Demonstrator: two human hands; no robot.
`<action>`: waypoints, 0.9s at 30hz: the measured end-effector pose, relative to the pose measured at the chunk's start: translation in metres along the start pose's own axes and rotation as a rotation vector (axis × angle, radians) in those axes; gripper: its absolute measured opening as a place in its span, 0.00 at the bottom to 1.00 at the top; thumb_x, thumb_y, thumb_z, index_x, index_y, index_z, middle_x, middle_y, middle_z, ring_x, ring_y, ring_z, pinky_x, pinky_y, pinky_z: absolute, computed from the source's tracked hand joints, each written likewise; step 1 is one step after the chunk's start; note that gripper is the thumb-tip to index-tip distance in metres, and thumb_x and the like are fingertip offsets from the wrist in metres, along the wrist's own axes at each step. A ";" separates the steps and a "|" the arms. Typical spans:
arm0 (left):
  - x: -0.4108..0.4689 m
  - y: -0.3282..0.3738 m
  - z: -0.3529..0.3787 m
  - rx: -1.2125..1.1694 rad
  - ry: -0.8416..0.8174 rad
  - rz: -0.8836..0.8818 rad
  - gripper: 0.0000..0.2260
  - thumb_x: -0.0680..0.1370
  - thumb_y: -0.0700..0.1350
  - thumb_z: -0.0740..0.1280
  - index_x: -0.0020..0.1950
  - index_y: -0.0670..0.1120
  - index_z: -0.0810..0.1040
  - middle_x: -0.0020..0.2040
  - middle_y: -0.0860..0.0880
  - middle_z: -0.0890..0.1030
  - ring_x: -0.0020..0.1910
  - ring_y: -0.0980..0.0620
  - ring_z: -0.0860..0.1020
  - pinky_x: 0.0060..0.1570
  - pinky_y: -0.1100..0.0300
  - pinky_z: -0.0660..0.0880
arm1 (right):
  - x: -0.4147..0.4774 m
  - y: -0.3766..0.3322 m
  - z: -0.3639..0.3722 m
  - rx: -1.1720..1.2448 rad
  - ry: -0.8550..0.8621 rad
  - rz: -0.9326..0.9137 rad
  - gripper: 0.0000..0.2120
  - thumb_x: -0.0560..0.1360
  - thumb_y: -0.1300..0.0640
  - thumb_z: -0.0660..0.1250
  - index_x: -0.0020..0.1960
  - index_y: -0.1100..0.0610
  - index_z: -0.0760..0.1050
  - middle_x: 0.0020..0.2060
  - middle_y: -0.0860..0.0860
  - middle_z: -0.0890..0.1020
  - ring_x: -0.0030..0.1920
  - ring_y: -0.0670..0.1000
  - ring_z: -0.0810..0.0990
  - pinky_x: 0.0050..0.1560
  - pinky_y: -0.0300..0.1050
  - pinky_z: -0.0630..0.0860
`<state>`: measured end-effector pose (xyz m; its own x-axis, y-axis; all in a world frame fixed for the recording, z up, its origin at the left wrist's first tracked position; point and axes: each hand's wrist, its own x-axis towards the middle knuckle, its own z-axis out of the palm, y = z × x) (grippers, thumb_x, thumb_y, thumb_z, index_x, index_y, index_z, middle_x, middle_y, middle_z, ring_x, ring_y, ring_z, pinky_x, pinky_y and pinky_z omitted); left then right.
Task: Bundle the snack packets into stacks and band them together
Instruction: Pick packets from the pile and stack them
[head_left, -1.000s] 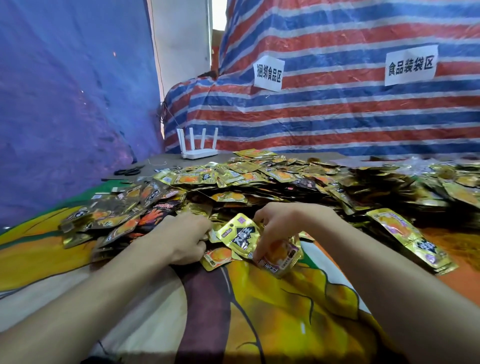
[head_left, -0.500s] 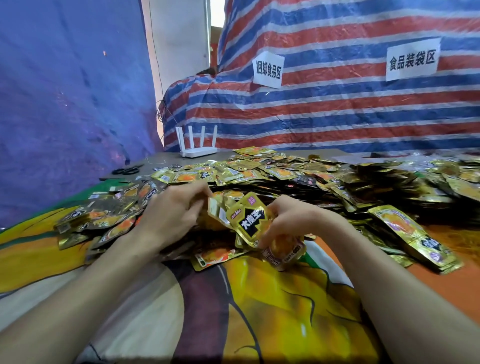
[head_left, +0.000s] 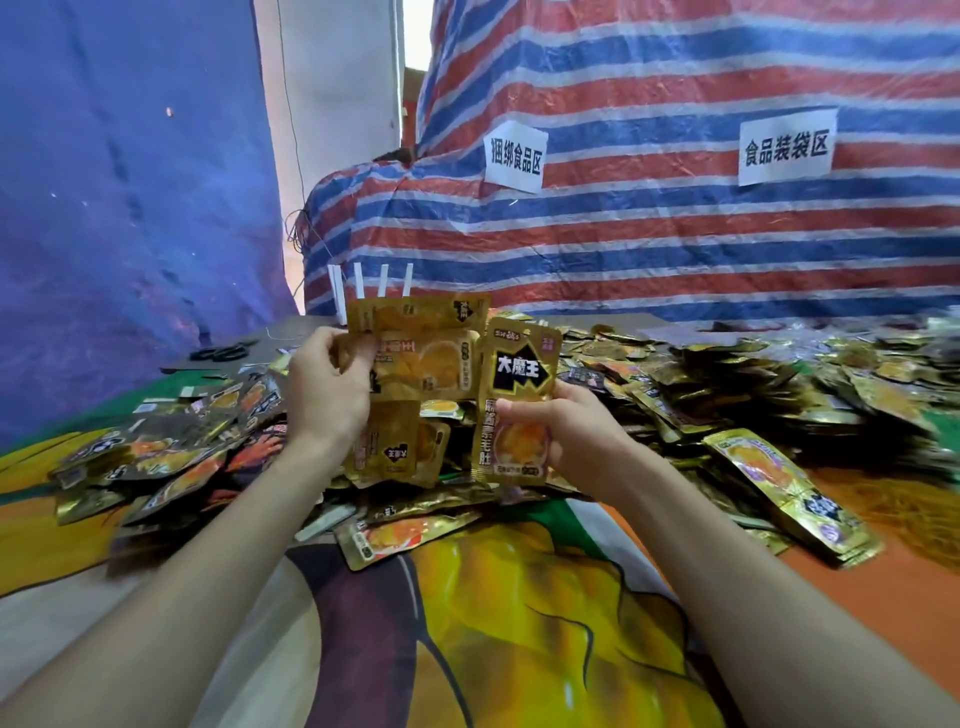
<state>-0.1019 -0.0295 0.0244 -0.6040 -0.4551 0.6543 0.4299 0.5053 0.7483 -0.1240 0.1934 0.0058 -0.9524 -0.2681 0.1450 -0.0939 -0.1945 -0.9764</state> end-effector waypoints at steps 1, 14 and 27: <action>-0.002 -0.001 0.004 -0.027 -0.002 -0.016 0.07 0.81 0.48 0.68 0.46 0.47 0.76 0.40 0.53 0.78 0.38 0.55 0.75 0.34 0.62 0.69 | 0.000 0.001 0.002 0.031 -0.008 -0.008 0.07 0.73 0.68 0.74 0.48 0.59 0.79 0.39 0.55 0.87 0.43 0.55 0.87 0.51 0.57 0.83; -0.027 0.002 0.040 -0.707 0.211 -0.594 0.11 0.83 0.50 0.65 0.54 0.42 0.76 0.58 0.44 0.81 0.50 0.51 0.79 0.57 0.52 0.78 | 0.002 0.017 0.017 0.085 -0.151 -0.045 0.07 0.75 0.62 0.73 0.52 0.59 0.79 0.48 0.60 0.86 0.49 0.60 0.86 0.55 0.61 0.82; -0.055 -0.001 0.046 -0.680 -0.231 -0.534 0.14 0.78 0.52 0.70 0.58 0.46 0.79 0.54 0.43 0.85 0.55 0.41 0.83 0.60 0.38 0.78 | 0.001 0.021 0.024 0.114 0.139 -0.119 0.09 0.73 0.63 0.75 0.52 0.58 0.81 0.45 0.57 0.88 0.45 0.58 0.88 0.45 0.54 0.83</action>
<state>-0.0997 0.0284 -0.0174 -0.9259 -0.3093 0.2168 0.3135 -0.3093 0.8978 -0.1198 0.1663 -0.0107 -0.9683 -0.1053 0.2266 -0.1819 -0.3248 -0.9281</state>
